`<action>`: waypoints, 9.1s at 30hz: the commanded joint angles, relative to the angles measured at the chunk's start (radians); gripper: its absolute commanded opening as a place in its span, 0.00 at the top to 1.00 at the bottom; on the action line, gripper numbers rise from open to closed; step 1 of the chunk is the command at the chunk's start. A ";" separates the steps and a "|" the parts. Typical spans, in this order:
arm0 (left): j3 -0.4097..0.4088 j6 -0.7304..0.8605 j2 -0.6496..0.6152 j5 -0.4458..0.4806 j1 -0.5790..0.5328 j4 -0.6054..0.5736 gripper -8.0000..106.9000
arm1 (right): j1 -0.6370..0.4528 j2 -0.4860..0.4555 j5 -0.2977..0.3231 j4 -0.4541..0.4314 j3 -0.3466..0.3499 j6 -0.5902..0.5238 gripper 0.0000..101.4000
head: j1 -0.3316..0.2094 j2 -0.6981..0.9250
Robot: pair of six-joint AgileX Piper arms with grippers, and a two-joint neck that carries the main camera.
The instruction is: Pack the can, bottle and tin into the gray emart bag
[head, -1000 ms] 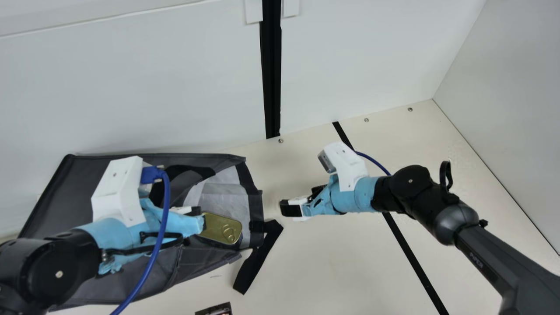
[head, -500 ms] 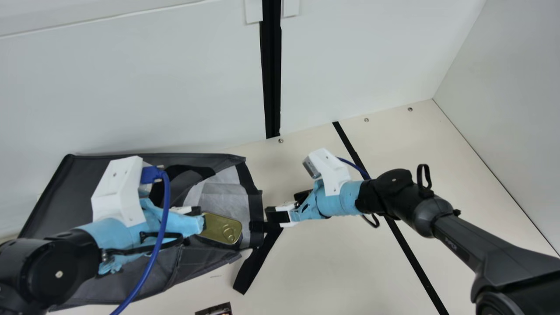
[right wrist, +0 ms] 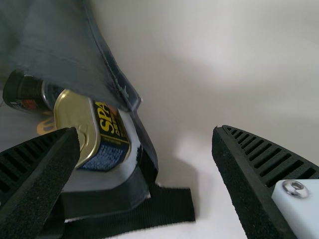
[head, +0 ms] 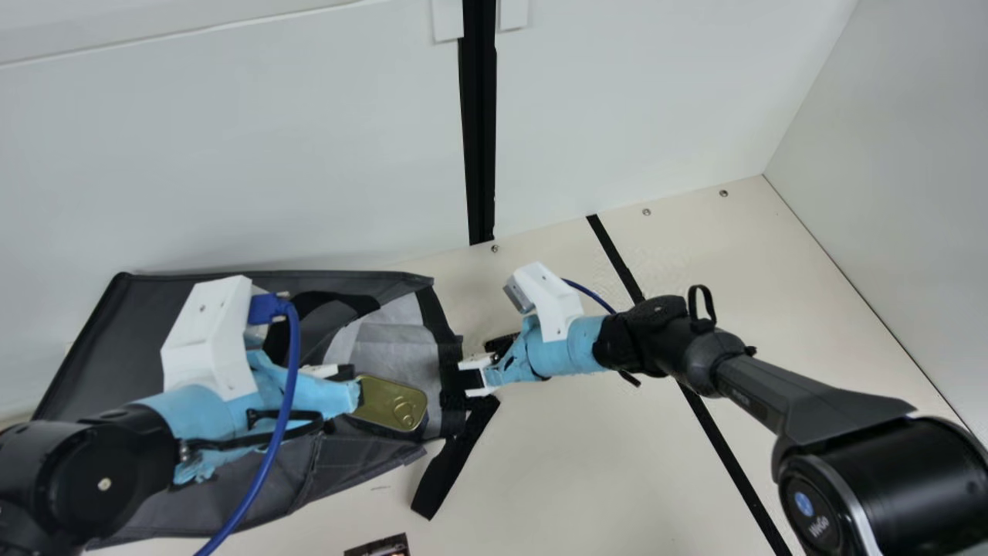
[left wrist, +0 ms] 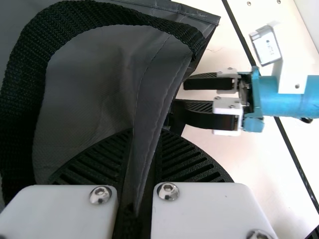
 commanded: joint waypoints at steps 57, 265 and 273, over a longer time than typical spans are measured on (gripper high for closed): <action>-0.008 0.020 0.005 0.001 0.005 -0.009 0.84 | 0.034 0.024 0.171 0.157 -0.023 0.015 1.00 | -0.023 -0.001; -1.180 0.717 0.433 0.382 0.129 -0.372 0.15 | -0.037 -0.451 -0.179 -0.706 -0.305 0.503 1.00 | -0.023 -0.001; -0.939 0.775 0.247 0.324 0.158 -0.404 0.15 | -0.037 -0.451 -0.183 -0.706 -0.305 0.503 1.00 | -0.023 -0.001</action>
